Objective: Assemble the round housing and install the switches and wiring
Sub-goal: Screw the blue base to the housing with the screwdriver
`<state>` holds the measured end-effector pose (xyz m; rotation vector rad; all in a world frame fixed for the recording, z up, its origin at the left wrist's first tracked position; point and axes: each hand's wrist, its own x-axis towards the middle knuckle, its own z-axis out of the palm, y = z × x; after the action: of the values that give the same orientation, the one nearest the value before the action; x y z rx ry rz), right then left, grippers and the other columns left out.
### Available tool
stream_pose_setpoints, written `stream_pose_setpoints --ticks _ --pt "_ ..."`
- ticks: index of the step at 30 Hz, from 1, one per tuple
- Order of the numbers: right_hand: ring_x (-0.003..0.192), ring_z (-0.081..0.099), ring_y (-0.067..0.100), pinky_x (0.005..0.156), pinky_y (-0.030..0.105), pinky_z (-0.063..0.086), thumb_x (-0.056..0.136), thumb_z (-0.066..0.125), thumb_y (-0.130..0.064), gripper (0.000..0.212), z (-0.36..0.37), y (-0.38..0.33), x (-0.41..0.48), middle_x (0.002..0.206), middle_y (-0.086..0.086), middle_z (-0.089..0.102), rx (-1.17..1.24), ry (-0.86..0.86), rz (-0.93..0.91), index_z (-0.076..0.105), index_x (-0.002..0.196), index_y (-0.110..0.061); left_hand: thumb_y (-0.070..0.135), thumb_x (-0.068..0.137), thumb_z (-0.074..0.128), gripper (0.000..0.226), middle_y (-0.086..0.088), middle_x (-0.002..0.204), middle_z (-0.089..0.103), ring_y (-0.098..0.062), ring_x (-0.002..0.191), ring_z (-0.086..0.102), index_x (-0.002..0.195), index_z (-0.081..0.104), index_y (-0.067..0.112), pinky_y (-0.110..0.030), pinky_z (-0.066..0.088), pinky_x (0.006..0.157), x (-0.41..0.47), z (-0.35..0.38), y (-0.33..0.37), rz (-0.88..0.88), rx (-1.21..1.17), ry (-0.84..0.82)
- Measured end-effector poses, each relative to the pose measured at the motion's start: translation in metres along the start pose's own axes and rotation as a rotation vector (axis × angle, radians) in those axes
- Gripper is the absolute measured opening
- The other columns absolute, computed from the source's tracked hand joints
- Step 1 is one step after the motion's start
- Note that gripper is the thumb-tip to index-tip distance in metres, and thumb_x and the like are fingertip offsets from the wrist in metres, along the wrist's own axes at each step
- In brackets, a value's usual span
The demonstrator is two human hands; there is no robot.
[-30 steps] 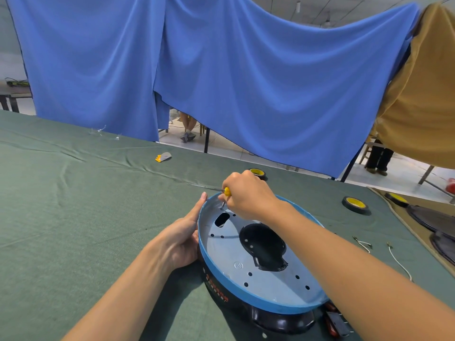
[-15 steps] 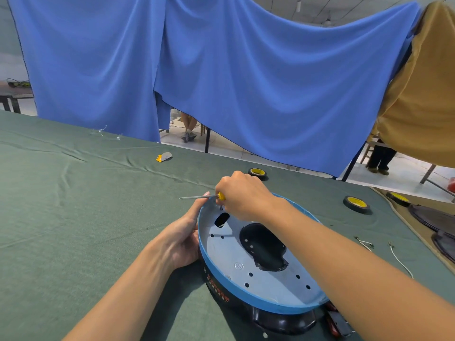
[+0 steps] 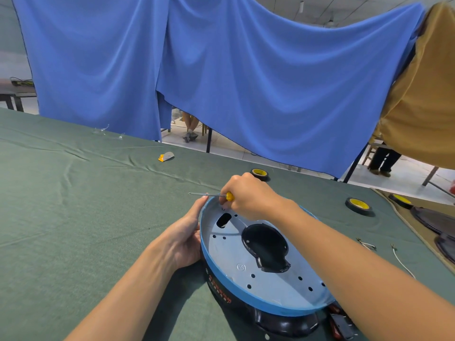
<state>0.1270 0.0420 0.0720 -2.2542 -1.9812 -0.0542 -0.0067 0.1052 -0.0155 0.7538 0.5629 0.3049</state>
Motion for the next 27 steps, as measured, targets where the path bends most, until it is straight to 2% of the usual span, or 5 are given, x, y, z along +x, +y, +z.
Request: stream_pose_setpoints --ticks 3,11,14,20,27 --pt "0.081 0.059 0.028 0.064 0.035 0.046 0.089 0.067 -0.030 0.012 0.006 0.000 0.001 0.085 0.006 0.063 -0.029 0.041 0.039 0.066 0.088 -0.018 0.062 0.081 0.065 0.065 -0.018 0.120 0.067 -0.032 0.092 0.067 0.114 0.070 0.006 -0.041 0.055 0.082 0.000 0.000 0.000 0.000 -0.010 -0.010" --pt "0.074 0.058 0.026 0.058 0.031 0.043 0.090 0.066 -0.028 0.013 0.010 -0.002 0.002 0.080 0.004 0.060 -0.120 0.105 -0.006 0.065 0.094 -0.016 0.055 0.083 0.068 0.054 -0.016 0.121 0.059 -0.031 0.102 0.053 0.108 0.069 0.007 -0.044 0.038 0.102 0.003 -0.003 -0.001 0.002 -0.030 -0.015" --pt "0.075 0.056 0.026 0.059 0.032 0.040 0.090 0.064 -0.034 0.017 0.013 -0.002 0.005 0.074 0.002 0.053 -0.075 0.094 0.045 0.059 0.085 -0.018 0.052 0.078 0.074 0.053 -0.008 0.119 0.040 -0.022 0.092 0.037 0.110 0.060 0.012 -0.037 0.027 0.093 0.002 -0.001 -0.001 0.026 -0.069 -0.009" --pt "0.077 0.059 0.026 0.060 0.035 0.045 0.094 0.057 -0.041 0.026 0.018 -0.004 0.006 0.077 0.003 0.055 -0.073 0.051 0.087 0.060 0.091 -0.016 0.043 0.061 0.083 0.045 -0.012 0.120 0.047 -0.027 0.104 0.036 0.090 0.072 0.011 -0.041 0.028 0.095 -0.003 0.001 -0.001 0.051 -0.067 -0.031" --pt "0.080 0.060 0.025 0.067 0.038 0.054 0.089 0.067 -0.034 0.017 0.009 -0.002 0.001 0.085 0.004 0.065 -0.029 0.074 0.011 0.071 0.096 -0.019 0.049 0.068 0.079 0.079 -0.019 0.138 0.050 -0.032 0.114 0.042 0.130 0.059 0.005 -0.046 0.030 0.112 -0.001 0.000 -0.001 0.031 -0.053 -0.062"
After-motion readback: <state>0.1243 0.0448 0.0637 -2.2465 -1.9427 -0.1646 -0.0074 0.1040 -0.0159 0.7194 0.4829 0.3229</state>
